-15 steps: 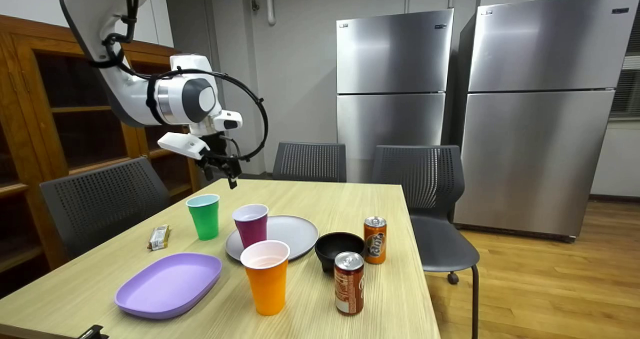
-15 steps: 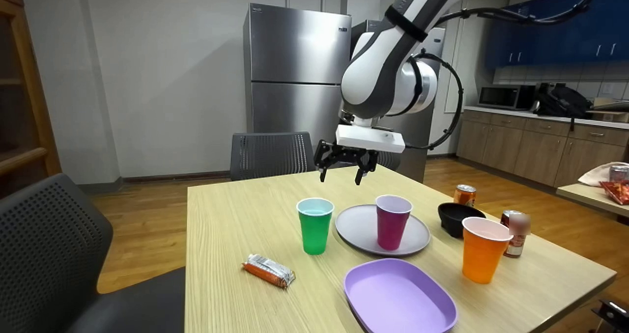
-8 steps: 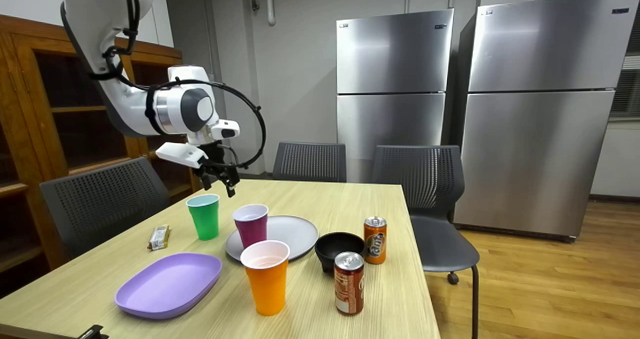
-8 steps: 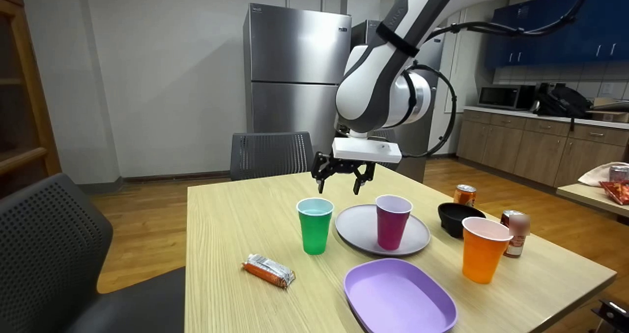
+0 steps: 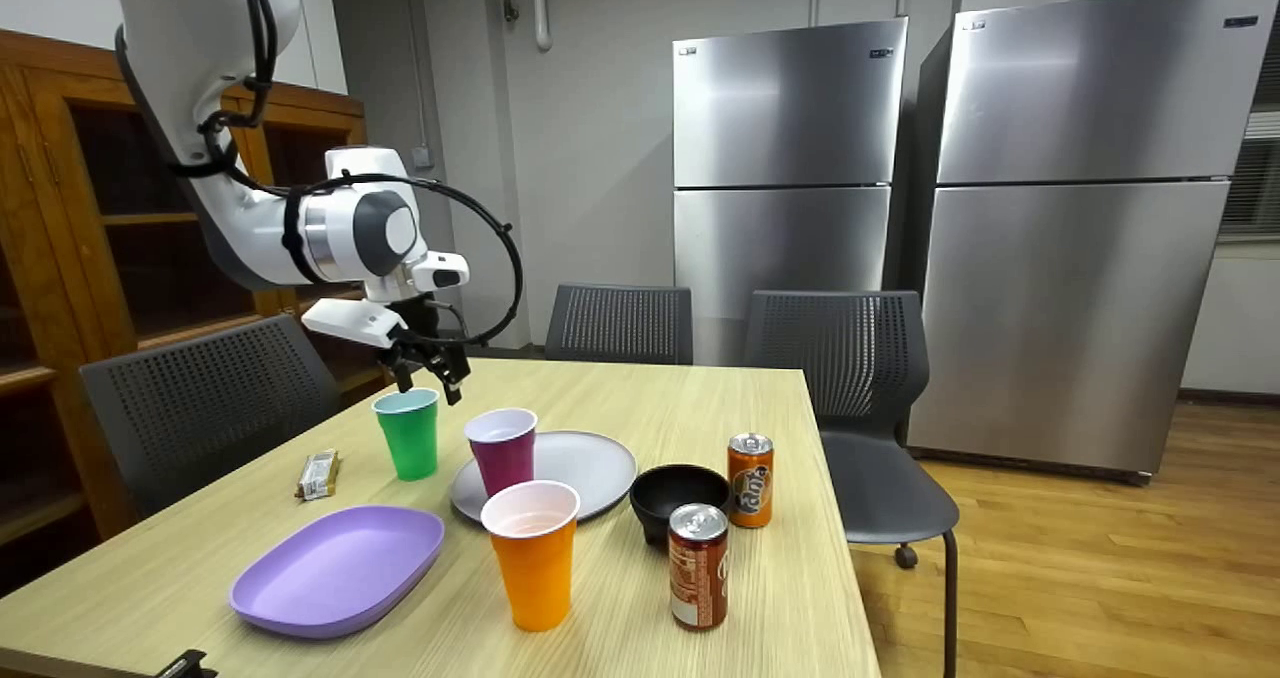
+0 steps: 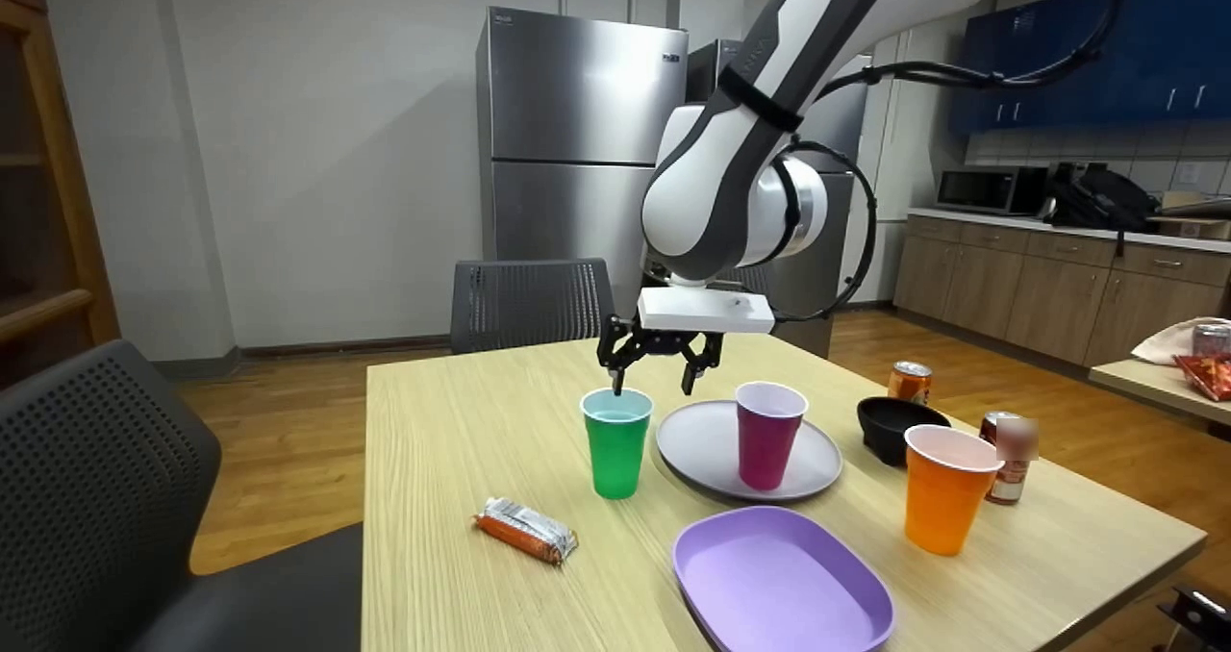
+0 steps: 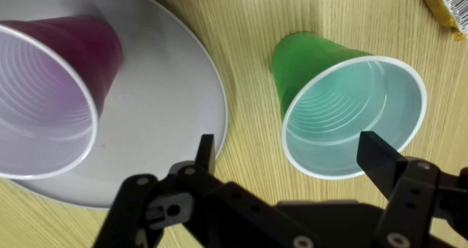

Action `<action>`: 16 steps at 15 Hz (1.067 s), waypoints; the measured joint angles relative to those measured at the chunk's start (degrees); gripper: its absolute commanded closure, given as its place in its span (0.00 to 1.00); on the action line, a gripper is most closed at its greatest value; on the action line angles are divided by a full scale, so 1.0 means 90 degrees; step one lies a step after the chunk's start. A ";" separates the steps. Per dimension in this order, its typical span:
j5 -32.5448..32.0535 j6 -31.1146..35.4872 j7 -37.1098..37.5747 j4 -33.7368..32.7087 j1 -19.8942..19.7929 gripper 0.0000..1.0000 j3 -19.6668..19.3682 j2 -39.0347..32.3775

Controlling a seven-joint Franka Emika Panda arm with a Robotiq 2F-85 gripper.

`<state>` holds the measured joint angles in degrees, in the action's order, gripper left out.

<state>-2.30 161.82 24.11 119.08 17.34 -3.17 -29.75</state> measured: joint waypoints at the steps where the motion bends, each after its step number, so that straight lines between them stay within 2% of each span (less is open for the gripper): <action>1: 0.0000 0.0000 0.0000 -0.0028 0.0026 0.00 -0.0015 -0.0048; 4: 0.0000 0.0000 0.0000 -0.0125 0.0111 0.00 -0.0075 -0.0200; 5: 0.0000 0.0000 0.0000 -0.0157 0.0130 0.10 -0.0090 -0.0247; 6: 0.0000 0.0000 0.0000 -0.0184 0.0148 0.26 -0.0106 -0.0282; 14: 0.0000 0.0002 0.0000 -0.0339 0.0173 0.89 -0.0150 -0.0389; 16: 0.0000 0.0013 0.0000 -0.0345 0.0173 1.00 -0.0151 -0.0390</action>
<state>-2.31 161.94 24.11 115.98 18.90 -4.53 -33.25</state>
